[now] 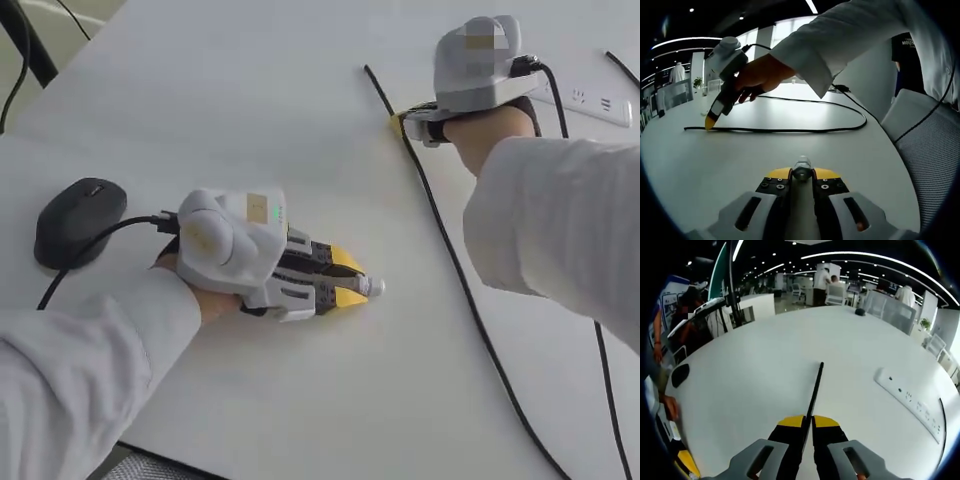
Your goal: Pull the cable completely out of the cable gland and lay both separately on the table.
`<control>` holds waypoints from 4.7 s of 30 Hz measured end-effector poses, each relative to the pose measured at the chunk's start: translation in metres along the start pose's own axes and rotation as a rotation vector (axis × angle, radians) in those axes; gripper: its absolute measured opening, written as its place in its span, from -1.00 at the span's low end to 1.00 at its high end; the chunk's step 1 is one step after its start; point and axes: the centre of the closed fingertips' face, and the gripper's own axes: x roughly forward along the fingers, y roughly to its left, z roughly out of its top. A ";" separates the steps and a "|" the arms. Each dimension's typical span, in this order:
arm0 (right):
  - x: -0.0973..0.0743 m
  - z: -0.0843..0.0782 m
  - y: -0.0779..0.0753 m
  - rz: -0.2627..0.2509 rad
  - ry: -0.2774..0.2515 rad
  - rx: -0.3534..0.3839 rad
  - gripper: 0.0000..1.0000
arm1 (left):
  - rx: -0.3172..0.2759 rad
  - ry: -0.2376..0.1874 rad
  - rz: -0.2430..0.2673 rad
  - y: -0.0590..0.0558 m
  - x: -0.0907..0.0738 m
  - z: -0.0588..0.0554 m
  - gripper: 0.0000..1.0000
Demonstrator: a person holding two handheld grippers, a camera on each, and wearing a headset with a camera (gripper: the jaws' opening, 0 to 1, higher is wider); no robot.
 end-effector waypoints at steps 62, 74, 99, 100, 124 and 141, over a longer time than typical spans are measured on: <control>-0.218 -0.068 0.096 0.024 -0.235 0.142 0.13 | -0.093 -0.036 0.201 -0.025 -0.070 0.067 0.17; -0.276 -0.113 0.132 -0.006 -0.239 0.121 0.36 | -0.133 -0.060 0.283 -0.049 -0.106 0.074 0.24; -0.350 -0.184 0.153 -0.067 -0.189 0.152 0.59 | -0.138 -0.013 0.297 -0.085 -0.129 0.073 0.43; -0.352 -0.185 0.154 -0.068 -0.192 0.160 0.59 | -0.133 -0.005 0.295 -0.086 -0.129 0.073 0.43; -0.356 -0.195 0.154 -0.102 -0.220 0.209 0.61 | -0.142 -0.010 0.294 -0.096 -0.130 0.071 0.43; -0.356 -0.192 0.157 -0.097 -0.230 0.209 0.61 | -0.150 -0.022 0.299 -0.097 -0.131 0.072 0.44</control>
